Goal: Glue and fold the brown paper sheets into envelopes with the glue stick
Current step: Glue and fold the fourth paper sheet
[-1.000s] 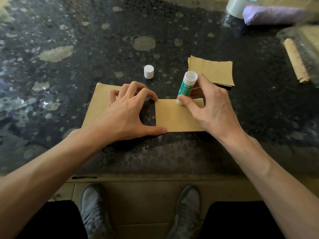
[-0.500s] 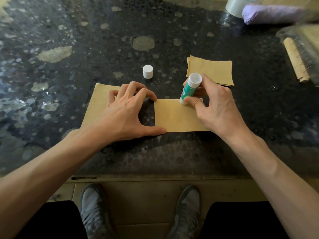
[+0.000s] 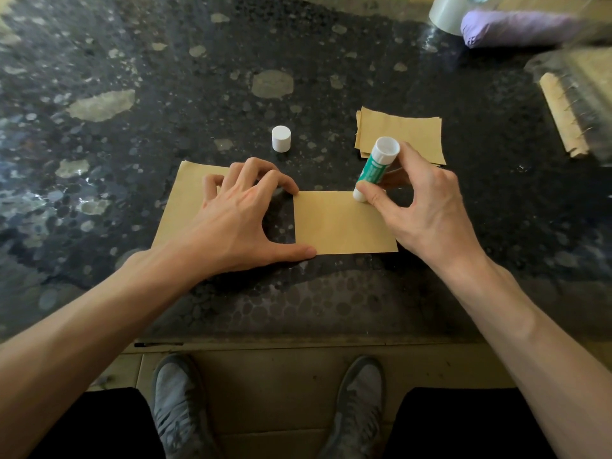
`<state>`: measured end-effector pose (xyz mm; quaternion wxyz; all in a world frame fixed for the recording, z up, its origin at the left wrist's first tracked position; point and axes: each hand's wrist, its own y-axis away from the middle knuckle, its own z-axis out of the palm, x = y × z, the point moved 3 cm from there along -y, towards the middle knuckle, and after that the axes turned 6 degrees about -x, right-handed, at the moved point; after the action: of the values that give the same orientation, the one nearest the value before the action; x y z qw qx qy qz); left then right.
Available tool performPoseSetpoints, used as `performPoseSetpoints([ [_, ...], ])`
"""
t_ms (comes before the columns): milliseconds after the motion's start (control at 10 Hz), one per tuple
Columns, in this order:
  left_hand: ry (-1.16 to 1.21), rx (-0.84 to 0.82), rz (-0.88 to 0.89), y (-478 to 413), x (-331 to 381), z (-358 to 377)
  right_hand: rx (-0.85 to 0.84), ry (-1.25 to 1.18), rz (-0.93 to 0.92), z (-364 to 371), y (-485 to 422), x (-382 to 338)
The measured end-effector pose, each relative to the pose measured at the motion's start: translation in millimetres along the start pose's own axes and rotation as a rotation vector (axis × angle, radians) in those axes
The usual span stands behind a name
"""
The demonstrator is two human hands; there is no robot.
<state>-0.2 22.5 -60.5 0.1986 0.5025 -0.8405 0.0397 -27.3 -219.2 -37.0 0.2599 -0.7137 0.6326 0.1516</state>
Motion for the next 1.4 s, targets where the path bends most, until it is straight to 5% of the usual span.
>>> performPoseSetpoints([
  [1200,-0.002,-0.007,0.004,0,0,0,0.005,0.048,0.003,-17,5,22],
  [1400,-0.003,-0.013,0.001,-1,0,1,0.189,-0.34,0.037,-27,5,36],
])
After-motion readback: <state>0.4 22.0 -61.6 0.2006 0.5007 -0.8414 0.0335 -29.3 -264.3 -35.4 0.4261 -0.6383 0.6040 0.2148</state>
